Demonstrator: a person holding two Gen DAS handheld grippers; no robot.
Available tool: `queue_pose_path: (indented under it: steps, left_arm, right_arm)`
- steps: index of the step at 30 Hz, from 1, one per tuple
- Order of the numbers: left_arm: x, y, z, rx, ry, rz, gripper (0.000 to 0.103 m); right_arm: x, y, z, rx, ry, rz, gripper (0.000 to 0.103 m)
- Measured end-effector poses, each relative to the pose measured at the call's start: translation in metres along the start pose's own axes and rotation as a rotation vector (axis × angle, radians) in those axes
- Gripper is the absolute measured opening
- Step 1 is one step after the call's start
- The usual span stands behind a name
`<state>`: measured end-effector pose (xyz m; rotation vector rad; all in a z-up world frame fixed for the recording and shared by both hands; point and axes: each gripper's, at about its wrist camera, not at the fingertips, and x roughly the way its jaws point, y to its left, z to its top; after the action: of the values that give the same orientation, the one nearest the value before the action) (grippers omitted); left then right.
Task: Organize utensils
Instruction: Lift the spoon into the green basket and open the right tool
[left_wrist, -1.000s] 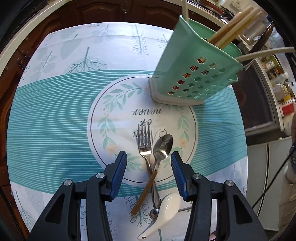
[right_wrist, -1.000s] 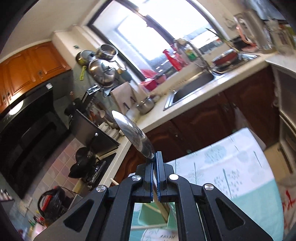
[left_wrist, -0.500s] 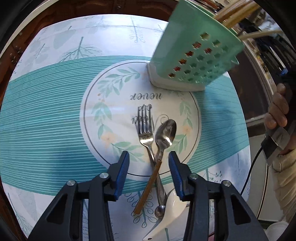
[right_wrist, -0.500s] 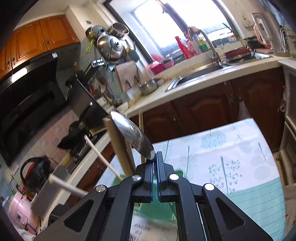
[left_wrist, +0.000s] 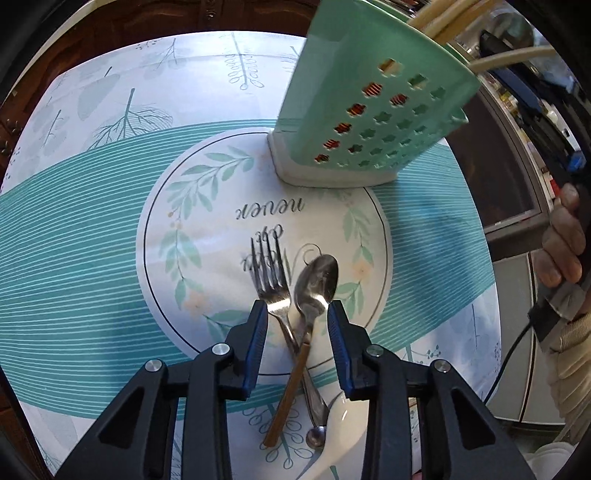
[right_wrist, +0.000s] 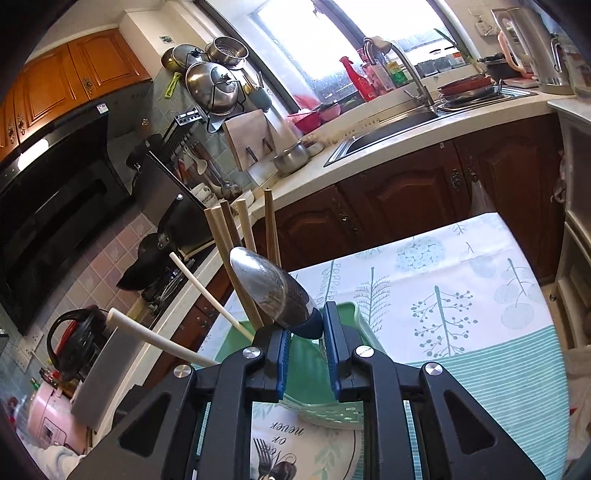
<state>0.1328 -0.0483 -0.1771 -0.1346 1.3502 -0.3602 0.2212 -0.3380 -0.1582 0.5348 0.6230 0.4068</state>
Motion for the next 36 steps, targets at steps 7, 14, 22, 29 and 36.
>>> queue_pose_path:
  steps: [7, 14, 22, 29, 36]
  left_arm:
    - [0.007, 0.021, 0.011, -0.029, -0.019, -0.02, 0.032]
    - [0.012, 0.034, 0.022, -0.013, -0.013, -0.043, 0.032]
    - [0.013, 0.035, 0.021, -0.008, -0.005, -0.068, 0.032]
    - [0.015, 0.031, 0.024, 0.019, 0.0, -0.076, 0.032]
    - [0.019, 0.034, 0.026, 0.063, -0.001, -0.106, 0.032]
  right_arm:
    - [-0.012, -0.004, -0.004, 0.034, -0.004, -0.011, 0.017]
    - [-0.02, -0.007, -0.006, 0.052, 0.003, -0.024, 0.017]
    - [-0.01, 0.009, 0.002, 0.042, 0.035, -0.044, 0.029]
    - [-0.022, 0.024, 0.019, 0.034, -0.025, -0.087, 0.039]
    - [-0.051, 0.023, 0.021, 0.04, -0.054, -0.121, 0.039]
